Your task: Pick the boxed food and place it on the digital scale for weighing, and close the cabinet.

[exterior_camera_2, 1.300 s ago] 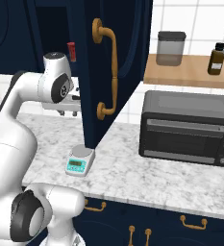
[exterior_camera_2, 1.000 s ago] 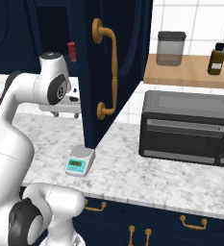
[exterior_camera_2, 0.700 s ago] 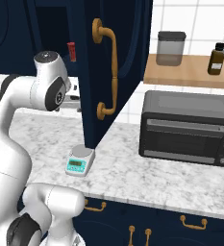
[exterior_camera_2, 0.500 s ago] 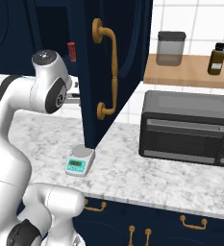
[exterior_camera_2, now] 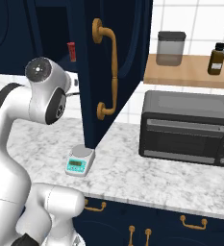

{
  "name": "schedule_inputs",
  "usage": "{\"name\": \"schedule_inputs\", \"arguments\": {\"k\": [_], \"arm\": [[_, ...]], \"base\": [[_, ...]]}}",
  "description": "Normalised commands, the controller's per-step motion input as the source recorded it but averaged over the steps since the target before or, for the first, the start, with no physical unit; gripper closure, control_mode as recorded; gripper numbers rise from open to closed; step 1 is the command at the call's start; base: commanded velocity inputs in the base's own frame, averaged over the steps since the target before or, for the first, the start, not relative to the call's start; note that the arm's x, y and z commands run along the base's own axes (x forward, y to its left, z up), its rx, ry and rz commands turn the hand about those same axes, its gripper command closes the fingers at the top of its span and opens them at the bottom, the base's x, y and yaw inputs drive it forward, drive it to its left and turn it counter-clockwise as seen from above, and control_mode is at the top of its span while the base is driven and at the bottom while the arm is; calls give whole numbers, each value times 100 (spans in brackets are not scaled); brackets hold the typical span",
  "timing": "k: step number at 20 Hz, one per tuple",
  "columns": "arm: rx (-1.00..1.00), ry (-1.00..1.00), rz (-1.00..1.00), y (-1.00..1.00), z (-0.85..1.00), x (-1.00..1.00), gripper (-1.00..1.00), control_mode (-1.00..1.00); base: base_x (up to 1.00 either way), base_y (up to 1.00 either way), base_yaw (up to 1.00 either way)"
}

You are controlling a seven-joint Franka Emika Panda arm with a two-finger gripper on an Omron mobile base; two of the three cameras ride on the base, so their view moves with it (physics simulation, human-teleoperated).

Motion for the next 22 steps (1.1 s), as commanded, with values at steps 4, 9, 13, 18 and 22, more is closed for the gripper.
{"name": "schedule_inputs", "arguments": {"k": [4, 9, 13, 18, 22], "arm": [[0, -14, 0, -8, 52, 0, -100, -100], [0, -10, 0, -11, 56, 1, -100, -100], [0, 0, 0, -9, 43, 3, -100, -100], [0, 0, 0, -15, 32, 5, -100, -100], [2, 0, 0, -40, 24, 24, -100, -100]], "base": [[0, 0, 0], [0, 0, 0], [0, 0, 0], [0, 0, 0], [0, 0, 0]]}}
